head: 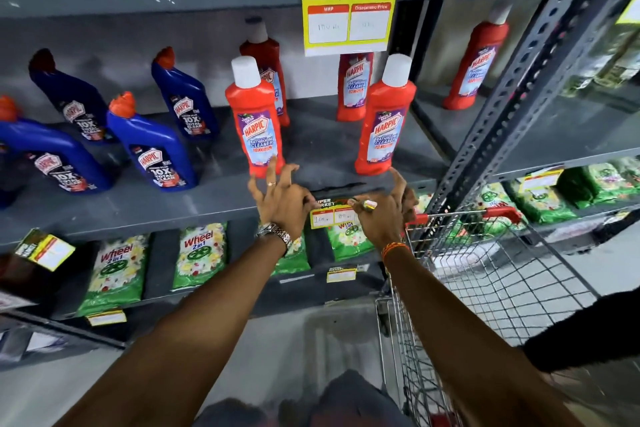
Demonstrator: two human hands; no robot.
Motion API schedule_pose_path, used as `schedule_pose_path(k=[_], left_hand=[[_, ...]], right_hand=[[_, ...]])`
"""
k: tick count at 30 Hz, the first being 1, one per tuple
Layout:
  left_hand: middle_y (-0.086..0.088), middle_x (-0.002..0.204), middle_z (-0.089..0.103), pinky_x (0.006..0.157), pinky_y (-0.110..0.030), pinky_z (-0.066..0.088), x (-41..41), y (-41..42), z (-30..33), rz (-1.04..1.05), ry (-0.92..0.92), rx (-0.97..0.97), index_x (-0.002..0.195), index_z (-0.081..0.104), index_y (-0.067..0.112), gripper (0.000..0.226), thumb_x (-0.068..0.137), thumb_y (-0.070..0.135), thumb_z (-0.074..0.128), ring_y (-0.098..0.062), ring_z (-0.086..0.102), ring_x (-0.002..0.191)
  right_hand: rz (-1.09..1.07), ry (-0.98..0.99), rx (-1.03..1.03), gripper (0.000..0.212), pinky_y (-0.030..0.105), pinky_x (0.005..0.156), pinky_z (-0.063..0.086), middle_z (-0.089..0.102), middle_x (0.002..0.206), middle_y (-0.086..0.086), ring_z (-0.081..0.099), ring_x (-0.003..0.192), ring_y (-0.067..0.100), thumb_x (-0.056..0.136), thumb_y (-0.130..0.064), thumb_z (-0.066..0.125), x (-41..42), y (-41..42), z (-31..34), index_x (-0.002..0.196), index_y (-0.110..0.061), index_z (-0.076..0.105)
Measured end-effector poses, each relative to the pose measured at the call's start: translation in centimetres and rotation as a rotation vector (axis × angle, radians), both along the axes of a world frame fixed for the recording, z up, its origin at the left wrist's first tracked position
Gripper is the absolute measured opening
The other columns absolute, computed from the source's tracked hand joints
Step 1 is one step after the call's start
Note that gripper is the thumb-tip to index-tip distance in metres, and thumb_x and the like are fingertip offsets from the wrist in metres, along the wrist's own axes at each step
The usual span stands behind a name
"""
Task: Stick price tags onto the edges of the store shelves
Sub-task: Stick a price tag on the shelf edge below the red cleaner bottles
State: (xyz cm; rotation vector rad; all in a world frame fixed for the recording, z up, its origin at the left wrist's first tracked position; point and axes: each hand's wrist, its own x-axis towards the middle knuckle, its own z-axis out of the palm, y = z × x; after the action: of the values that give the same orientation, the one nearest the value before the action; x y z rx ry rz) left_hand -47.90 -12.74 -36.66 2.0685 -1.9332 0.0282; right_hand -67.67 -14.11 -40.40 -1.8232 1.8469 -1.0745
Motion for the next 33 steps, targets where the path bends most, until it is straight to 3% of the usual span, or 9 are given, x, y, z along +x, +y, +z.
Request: schedule_pose_path(k=[7,17,23,33], left_hand=[[0.012,0.155,0.044,0.116,-0.059,-0.004,-0.2,-0.3,0.3,0.007,0.003,0.011,0.089,0.081,0.043,0.013,0.085,0.051,0.073,-0.03,0.007,0.159],[0.007,0.155,0.046,0.119,-0.064,0.0,-0.2,-0.4,0.3,0.012,0.031,0.012,0.088,0.082,0.04,0.013,0.083,0.05,0.077,-0.031,0.009,0.158],[0.009,0.153,0.046,0.119,-0.063,-0.001,-0.1,-0.4,-0.1,0.015,0.047,0.002,0.088,0.082,0.04,0.012,0.082,0.049,0.077,-0.03,0.012,0.158],[0.008,0.154,0.046,0.12,-0.065,0.005,-0.4,-0.8,-0.6,0.051,0.044,-0.005,0.088,0.082,0.039,0.012,0.08,0.048,0.08,-0.029,0.013,0.158]], right_hand=[[-0.018,-0.035,0.047,0.016,0.041,0.104,0.05,0.048,0.147,0.015,0.033,0.145,0.033,0.079,-0.036,0.081,0.0,-1.8,-2.1,0.09,-0.024,0.08],[-0.066,-0.066,0.004,0.014,0.035,0.108,0.043,0.021,0.163,0.007,0.028,0.147,0.031,0.081,-0.028,0.083,0.2,-0.9,-1.2,0.093,-0.021,0.081],[-0.111,-0.002,0.007,0.015,0.035,0.101,0.039,0.021,0.165,0.005,0.026,0.141,0.035,0.078,-0.034,0.083,0.4,-0.9,-1.1,0.092,-0.026,0.081],[-0.115,-0.01,0.032,0.017,0.037,0.106,0.042,0.024,0.162,0.008,0.029,0.14,0.033,0.081,-0.032,0.082,0.6,-0.4,-0.4,0.095,-0.023,0.081]])
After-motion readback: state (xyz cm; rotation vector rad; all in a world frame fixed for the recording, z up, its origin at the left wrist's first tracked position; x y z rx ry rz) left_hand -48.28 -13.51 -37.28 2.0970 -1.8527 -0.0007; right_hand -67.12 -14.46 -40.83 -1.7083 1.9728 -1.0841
